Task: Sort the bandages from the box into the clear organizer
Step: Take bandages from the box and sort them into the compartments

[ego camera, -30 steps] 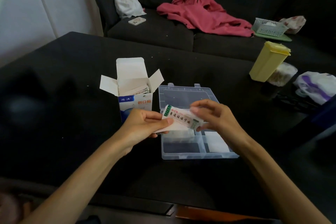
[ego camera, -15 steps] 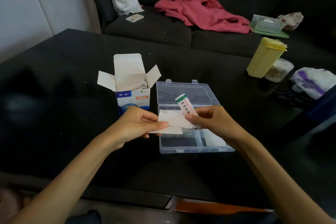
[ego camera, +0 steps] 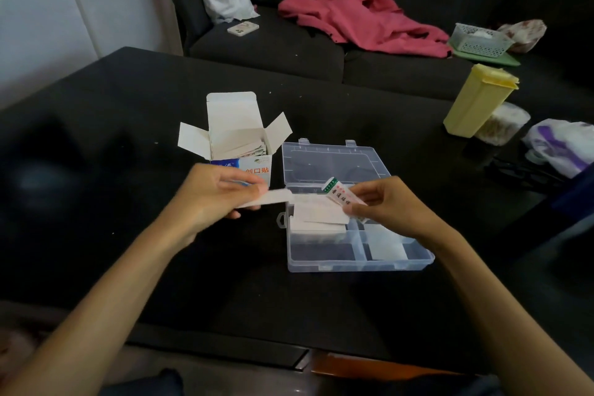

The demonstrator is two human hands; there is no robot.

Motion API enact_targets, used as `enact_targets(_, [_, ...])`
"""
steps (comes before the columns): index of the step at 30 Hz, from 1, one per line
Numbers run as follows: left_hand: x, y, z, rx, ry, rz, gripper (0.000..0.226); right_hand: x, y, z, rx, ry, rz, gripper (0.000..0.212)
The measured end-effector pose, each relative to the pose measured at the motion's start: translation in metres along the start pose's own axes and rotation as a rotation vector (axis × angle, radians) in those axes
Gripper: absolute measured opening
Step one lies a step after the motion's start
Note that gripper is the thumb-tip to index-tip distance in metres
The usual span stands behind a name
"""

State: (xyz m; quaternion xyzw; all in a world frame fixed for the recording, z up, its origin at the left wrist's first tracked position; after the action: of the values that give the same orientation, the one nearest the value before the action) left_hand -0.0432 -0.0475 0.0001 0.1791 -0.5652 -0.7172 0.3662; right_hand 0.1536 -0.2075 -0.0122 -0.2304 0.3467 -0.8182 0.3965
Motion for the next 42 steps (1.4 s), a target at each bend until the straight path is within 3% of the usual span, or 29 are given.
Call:
enact_targets(5, [0.004, -0.002, -0.008, 0.008, 0.096, -0.129, 0.009, 0.0, -0.008, -0.011, 0.126, -0.058, 0.082, 0.024])
enact_targets(11, [0.0, -0.005, -0.012, 0.006, 0.08, -0.109, 0.016, -0.003, -0.01, -0.019, 0.339, -0.078, 0.165, 0.029])
enact_targets(18, [-0.004, -0.007, -0.014, -0.064, 0.036, -0.177, 0.021, 0.0, -0.006, -0.009, 0.126, -0.134, 0.082, 0.029])
enact_targets(25, [-0.001, -0.012, -0.061, -0.297, -0.13, -0.291, 0.019, 0.009, -0.001, 0.021, -0.178, 0.269, 0.074, 0.013])
enact_targets(28, [-0.002, -0.011, -0.071, -0.419, -0.037, -0.384, 0.017, 0.011, -0.001, 0.02, -0.186, 0.297, 0.111, 0.007])
enact_targets(34, [-0.007, -0.012, -0.077, -0.478, -0.021, -0.42, 0.019, 0.012, -0.001, 0.018, -0.073, 0.38, 0.213, 0.011])
enact_targets(38, [-0.006, -0.011, -0.076, -0.578, -0.047, -0.454, 0.025, 0.015, 0.0, 0.011, 0.188, 0.326, 0.325, 0.018])
enact_targets(42, [-0.011, -0.005, -0.056, -0.418, 0.112, -0.392, 0.019, 0.014, 0.001, -0.002, 0.343, 0.26, 0.403, 0.017])
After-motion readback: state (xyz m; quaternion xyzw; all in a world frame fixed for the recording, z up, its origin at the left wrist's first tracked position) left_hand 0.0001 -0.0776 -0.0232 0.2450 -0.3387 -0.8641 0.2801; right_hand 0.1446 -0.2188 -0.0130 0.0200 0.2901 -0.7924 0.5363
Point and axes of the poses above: each hand's wrist, its own x-axis away from the middle knuckle, its own z-axis out of the back of the hand, y = z × x, the point moved 2 cm from there along -x, towards the middle knuckle, and after that the axes turned 2 degrees about y, right-handed, at the moved point
